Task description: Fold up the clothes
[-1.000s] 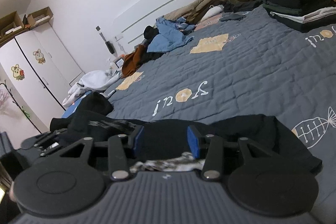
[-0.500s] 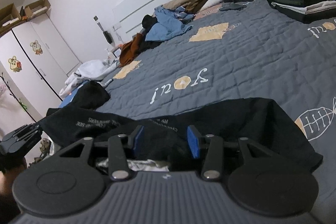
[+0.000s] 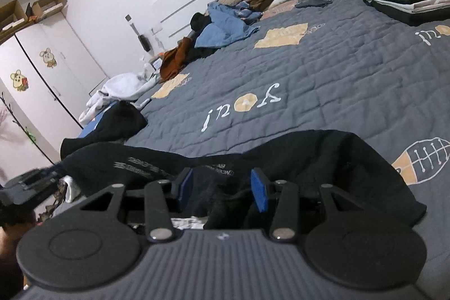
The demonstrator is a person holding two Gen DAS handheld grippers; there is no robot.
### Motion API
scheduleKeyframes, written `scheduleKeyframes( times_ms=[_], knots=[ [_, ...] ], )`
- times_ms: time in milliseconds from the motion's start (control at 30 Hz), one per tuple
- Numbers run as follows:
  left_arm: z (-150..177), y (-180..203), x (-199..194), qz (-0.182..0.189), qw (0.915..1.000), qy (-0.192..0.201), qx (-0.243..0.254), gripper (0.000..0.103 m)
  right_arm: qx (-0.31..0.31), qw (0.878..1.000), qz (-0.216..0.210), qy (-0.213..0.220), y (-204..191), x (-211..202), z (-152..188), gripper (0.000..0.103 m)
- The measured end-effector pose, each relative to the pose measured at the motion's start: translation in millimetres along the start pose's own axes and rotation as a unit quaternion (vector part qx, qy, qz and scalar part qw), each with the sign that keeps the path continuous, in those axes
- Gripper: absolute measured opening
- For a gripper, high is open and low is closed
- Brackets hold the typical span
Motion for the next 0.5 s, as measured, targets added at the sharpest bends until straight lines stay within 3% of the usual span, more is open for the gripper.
scheduleKeyframes(
  times_ms=[67, 200, 500],
  knots=[
    [15, -2, 5, -0.001, 0.9993, -0.028, 0.024, 0.024, -0.001, 1.0, -0.001, -0.002, 0, 0, 1, 0.044],
    [45, -11, 18, 0.002, 0.9977, -0.058, 0.036, 0.046, -0.002, 1.0, 0.0, -0.009, -1, 2, 4, 0.044],
    [63, -11, 42, 0.005, 0.9991, -0.043, -0.001, 0.051, -0.004, 1.0, -0.006, -0.018, -4, 6, 9, 0.044]
  ],
)
Point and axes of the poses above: each gripper's, at about its wrist camera, not at the fingertips, and x roughly the way its jaws point, y to its right, z to its underside, the point moved 6 cm from there along x, roughly the way its jaws point, and after that the axes turned 8 degrees about y, right-handed, at the moved point
